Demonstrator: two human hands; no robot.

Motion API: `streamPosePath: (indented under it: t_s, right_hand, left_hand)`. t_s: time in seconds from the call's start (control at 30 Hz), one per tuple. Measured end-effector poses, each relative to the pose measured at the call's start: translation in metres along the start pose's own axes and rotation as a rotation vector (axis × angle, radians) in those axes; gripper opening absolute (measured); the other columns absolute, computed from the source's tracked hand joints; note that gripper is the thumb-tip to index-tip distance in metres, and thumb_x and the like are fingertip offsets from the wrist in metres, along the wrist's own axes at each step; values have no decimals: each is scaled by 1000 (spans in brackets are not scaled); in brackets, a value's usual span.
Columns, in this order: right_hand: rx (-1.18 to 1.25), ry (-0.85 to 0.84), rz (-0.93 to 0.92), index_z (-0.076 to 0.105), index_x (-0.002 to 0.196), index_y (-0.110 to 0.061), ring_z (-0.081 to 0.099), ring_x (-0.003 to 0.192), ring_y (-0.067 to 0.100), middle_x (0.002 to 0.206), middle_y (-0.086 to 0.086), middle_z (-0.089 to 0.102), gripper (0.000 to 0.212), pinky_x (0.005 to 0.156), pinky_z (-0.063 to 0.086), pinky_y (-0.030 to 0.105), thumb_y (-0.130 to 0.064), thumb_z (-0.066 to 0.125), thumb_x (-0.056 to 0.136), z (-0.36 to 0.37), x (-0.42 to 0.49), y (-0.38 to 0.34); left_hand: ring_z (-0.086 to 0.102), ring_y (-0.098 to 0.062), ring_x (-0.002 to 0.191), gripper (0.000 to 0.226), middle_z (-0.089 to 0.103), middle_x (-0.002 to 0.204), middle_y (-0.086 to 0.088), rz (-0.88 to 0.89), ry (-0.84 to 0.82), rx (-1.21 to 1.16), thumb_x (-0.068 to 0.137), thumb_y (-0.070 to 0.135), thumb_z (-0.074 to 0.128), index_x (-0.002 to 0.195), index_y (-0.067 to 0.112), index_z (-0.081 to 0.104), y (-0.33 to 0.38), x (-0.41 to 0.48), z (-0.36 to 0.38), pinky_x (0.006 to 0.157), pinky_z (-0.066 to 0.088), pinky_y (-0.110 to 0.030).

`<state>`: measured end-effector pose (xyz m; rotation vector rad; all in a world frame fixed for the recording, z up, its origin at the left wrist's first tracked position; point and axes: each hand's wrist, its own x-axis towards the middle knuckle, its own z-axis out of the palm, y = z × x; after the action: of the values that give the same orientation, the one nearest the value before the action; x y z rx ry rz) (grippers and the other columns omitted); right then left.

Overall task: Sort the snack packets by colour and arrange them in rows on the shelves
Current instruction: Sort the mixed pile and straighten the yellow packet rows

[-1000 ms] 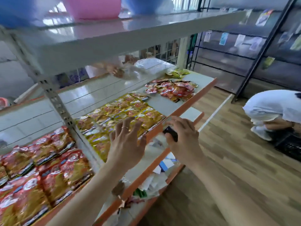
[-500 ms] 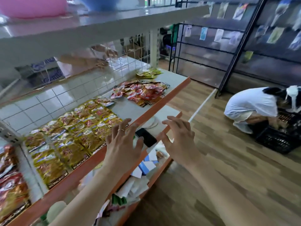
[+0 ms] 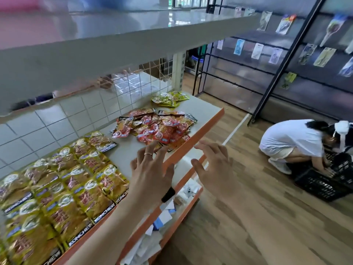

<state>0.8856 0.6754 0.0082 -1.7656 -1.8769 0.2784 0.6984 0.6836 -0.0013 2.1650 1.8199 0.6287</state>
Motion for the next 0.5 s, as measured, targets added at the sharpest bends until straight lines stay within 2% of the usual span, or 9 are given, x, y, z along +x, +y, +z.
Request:
streamPosePath:
  t_s: [0.13, 0.3, 0.37, 0.43, 0.5]
  right_hand:
    - [-11, -22, -26, 49, 139, -28, 23, 136, 9, 147, -13, 42, 44, 108, 30, 45, -36, 57, 97, 3, 40, 5]
    - [6, -47, -66, 52, 137, -29, 25, 138, 10, 145, -12, 46, 41, 106, 28, 45, -34, 57, 96, 11, 89, 16]
    - [27, -57, -89, 52, 137, -28, 26, 138, 9, 144, -12, 47, 41, 106, 24, 40, -34, 57, 97, 16, 108, 21]
    - [47, -77, -121, 52, 137, -27, 27, 138, 9, 144, -12, 48, 41, 106, 21, 37, -33, 58, 96, 23, 129, 28]
    - [65, -90, -173, 54, 135, -25, 29, 137, 10, 141, -9, 51, 40, 110, 23, 39, -30, 60, 95, 31, 152, 37]
  left_hand:
    - [10, -20, 146, 55, 17, 161, 6, 1, -2, 11, 98, 47, 49, 149, 31, 37, -1, 42, 1, 112, 23, -46]
    - [12, -20, 145, 54, 19, 161, 7, -26, 8, 8, 98, 46, 49, 148, 31, 39, -1, 75, 8, 111, 23, -45]
    - [12, -20, 145, 53, 20, 161, 6, -46, 11, 1, 98, 47, 49, 148, 31, 40, -2, 87, 13, 112, 23, -46]
    - [15, -20, 146, 54, 23, 161, 5, -67, 19, -4, 96, 51, 44, 147, 31, 42, -4, 102, 19, 112, 26, -49]
    - [15, -20, 144, 62, 23, 161, 5, -93, 23, 18, 90, 55, 36, 147, 30, 41, -5, 118, 26, 110, 27, -49]
